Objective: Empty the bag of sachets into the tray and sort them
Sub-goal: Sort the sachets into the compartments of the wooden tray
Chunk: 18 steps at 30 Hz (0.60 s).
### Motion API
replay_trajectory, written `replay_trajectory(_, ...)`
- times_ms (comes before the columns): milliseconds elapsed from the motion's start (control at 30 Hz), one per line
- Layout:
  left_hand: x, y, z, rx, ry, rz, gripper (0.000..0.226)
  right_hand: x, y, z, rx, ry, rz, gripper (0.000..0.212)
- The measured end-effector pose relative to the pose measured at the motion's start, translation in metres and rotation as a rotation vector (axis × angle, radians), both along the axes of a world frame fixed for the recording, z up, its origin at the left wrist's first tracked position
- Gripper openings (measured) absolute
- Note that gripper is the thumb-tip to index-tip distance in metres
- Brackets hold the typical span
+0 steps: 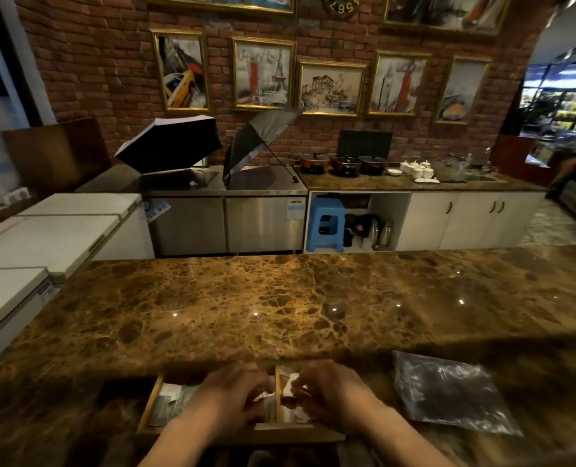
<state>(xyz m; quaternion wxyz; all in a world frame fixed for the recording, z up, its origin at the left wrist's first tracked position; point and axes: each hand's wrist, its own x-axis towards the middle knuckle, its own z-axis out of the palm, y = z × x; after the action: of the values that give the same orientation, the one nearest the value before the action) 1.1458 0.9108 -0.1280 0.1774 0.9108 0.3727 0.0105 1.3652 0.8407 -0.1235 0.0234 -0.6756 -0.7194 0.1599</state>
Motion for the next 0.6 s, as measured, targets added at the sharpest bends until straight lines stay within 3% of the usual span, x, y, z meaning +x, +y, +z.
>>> replay_trajectory(300, 0.026, -0.017, -0.008, -0.029, 0.028, 0.072, 0.034, 0.011, -0.025, -0.012, 0.028, -0.095, 0.125, 0.023)
replay_trajectory(467, 0.037, -0.030, -0.004, -0.078, -0.083, 0.147, 0.023, 0.023, -0.037, -0.018, 0.121, 0.043, -0.057, 0.021)
replay_trajectory(600, 0.041, -0.029, 0.004, -0.057, -0.143, 0.211, 0.021, 0.028, -0.040, -0.010, 0.202, 0.075, -0.185, 0.034)
